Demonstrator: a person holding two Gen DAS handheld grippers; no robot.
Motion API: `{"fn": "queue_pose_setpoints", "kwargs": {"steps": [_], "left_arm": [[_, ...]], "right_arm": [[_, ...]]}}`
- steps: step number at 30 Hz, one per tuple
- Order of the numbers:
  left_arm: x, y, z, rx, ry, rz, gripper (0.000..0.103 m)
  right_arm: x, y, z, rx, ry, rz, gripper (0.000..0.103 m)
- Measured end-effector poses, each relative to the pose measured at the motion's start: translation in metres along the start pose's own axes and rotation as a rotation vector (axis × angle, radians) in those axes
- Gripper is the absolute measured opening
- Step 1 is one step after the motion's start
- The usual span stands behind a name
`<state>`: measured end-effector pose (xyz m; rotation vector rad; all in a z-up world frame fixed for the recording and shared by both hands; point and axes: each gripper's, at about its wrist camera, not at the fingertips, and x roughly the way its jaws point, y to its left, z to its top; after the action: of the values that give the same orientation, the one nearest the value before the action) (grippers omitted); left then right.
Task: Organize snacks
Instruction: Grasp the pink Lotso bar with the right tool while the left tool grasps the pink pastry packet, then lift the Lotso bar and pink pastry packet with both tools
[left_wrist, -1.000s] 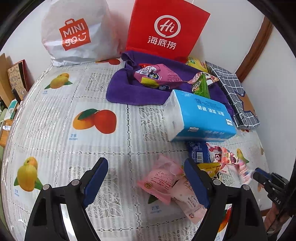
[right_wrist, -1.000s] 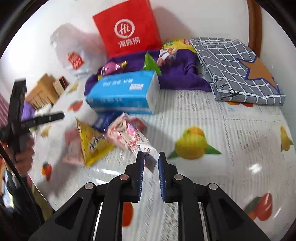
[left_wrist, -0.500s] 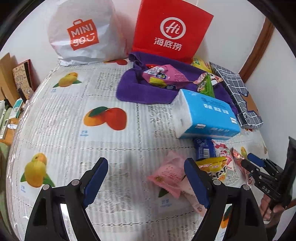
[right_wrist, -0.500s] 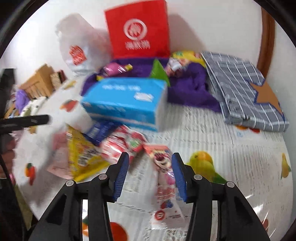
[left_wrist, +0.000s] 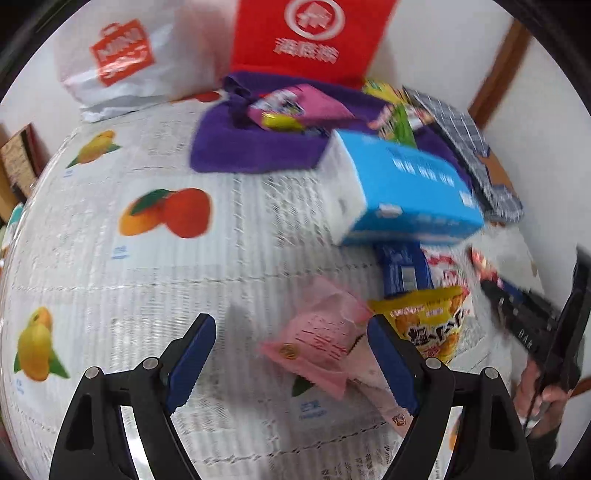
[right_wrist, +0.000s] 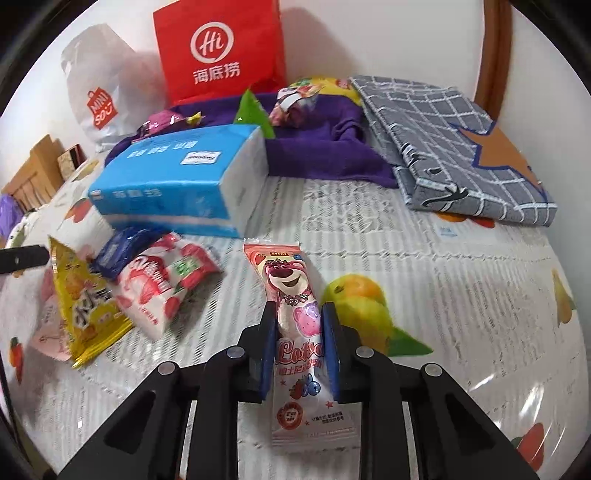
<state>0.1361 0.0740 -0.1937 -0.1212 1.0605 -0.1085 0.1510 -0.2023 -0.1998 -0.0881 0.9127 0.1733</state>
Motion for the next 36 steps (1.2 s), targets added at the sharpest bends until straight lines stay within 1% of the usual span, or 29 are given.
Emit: {"fn": "queue_pose_setpoints", "kwargs": {"steps": [4,6,9,12,14,15,17,18,21,26,27,29,36], "left_arm": [[0.014,-0.010,-0.003,0.036,0.013,0.055,0.082],[0.016,-0.009,-0.001,0.022,-0.020,0.105,0.081],[0.018,-0.005,0.003,0.009,-0.040,0.136,0.077],[0.019,-0.004,0.003,0.025,-0.063,0.181,0.074],[0.018,-0.003,0.000,0.031,-0.094,0.182,0.071],[0.016,-0.003,-0.003,0.028,-0.124,0.185,0.065],[0.014,-0.002,-0.006,0.018,-0.153,0.190,0.060],[0.013,-0.001,-0.009,0.013,-0.176,0.193,0.055],[0.012,0.000,-0.011,0.006,-0.197,0.195,0.051],[0.012,0.001,-0.011,0.000,-0.198,0.189,0.051],[0.012,0.002,-0.011,0.000,-0.199,0.189,0.051],[0.012,0.001,-0.012,-0.002,-0.199,0.186,0.051],[0.013,0.000,-0.011,0.002,-0.196,0.190,0.051]], "right_arm": [[0.002,0.003,0.001,0.000,-0.020,-0.033,0.023],[0.004,0.002,0.003,0.006,-0.020,-0.031,0.023],[0.005,-0.001,0.004,0.018,-0.021,-0.025,0.023],[0.008,-0.001,0.007,0.021,-0.021,-0.037,0.023],[0.009,-0.001,0.009,0.021,-0.022,-0.045,0.023],[0.010,-0.001,0.010,0.021,-0.022,-0.048,0.023],[0.010,-0.001,0.010,0.020,-0.023,-0.051,0.023],[0.010,-0.001,0.010,0.019,-0.023,-0.053,0.023],[0.010,0.000,0.010,0.013,-0.024,-0.058,0.023],[0.010,0.001,0.010,0.003,-0.024,-0.067,0.023],[0.010,0.001,0.010,0.001,-0.025,-0.070,0.025],[0.010,0.001,0.010,0.000,-0.025,-0.071,0.025],[0.010,-0.001,0.010,0.018,-0.025,-0.049,0.026]]}}
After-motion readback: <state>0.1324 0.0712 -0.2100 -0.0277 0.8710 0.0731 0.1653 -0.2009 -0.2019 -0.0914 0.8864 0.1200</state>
